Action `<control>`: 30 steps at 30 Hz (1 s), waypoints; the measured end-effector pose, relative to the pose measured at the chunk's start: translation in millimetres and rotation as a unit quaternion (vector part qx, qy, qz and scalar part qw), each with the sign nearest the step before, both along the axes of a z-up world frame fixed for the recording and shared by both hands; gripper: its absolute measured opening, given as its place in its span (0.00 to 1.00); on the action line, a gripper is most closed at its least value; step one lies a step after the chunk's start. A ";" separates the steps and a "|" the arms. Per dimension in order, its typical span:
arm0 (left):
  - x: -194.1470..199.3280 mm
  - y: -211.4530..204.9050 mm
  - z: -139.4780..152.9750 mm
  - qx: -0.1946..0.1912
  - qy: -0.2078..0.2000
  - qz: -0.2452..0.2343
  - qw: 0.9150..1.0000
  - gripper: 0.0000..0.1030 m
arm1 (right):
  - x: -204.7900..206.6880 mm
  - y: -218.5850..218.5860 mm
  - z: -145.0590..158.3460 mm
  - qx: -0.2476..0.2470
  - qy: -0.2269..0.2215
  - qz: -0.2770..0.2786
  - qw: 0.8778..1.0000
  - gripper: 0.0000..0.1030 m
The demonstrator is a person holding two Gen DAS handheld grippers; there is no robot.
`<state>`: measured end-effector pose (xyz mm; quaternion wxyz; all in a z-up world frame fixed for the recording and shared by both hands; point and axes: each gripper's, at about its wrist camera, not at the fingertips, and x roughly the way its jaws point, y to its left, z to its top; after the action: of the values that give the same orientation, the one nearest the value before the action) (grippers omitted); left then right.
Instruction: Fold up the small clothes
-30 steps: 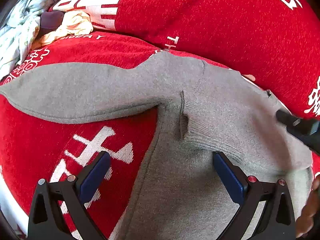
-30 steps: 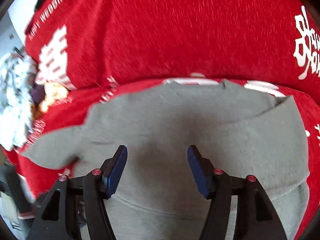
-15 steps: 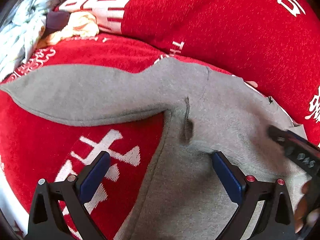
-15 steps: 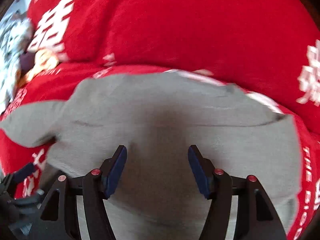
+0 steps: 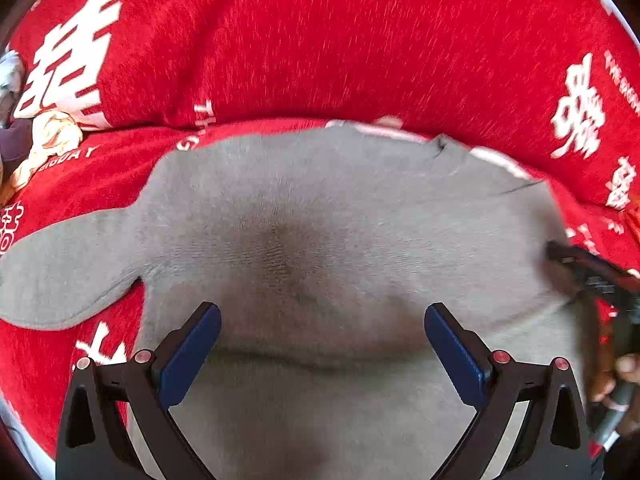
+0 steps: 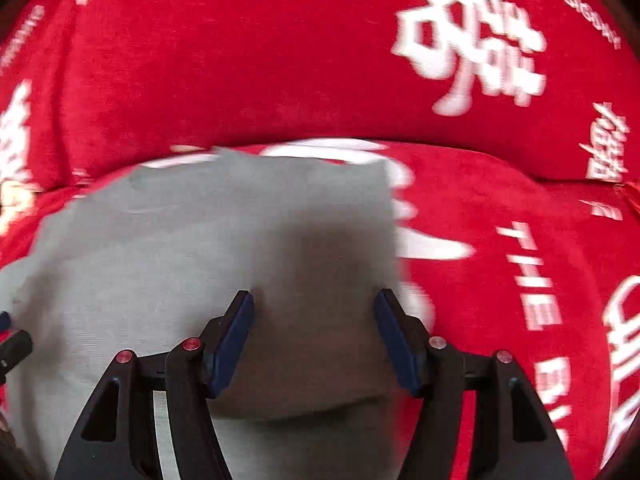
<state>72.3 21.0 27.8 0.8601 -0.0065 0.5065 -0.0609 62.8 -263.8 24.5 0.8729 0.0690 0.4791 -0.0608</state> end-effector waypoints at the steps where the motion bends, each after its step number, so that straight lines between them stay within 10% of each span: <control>1: 4.3 0.7 -4.2 0.001 0.007 0.003 1.000 0.99 | -1.9 -10.0 3.0 0.022 -0.004 -0.015 1.000 0.65; 5: 18.0 2.9 -16.8 0.008 0.018 0.016 1.000 0.99 | 1.1 -6.7 20.2 0.057 -0.049 0.009 0.997 0.65; 15: 28.9 -3.4 -24.2 0.038 0.015 0.012 0.999 0.99 | 54.2 7.1 -0.9 0.030 0.018 0.008 0.999 0.67; 30: -19.0 -13.8 -9.1 0.034 0.003 0.000 0.999 0.99 | -42.2 73.0 17.1 -0.049 -0.006 0.070 0.996 0.68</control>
<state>53.3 7.3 18.7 0.8584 0.0220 0.5107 -0.0435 20.6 -190.8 41.6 0.8802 -0.0075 0.4740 -0.0224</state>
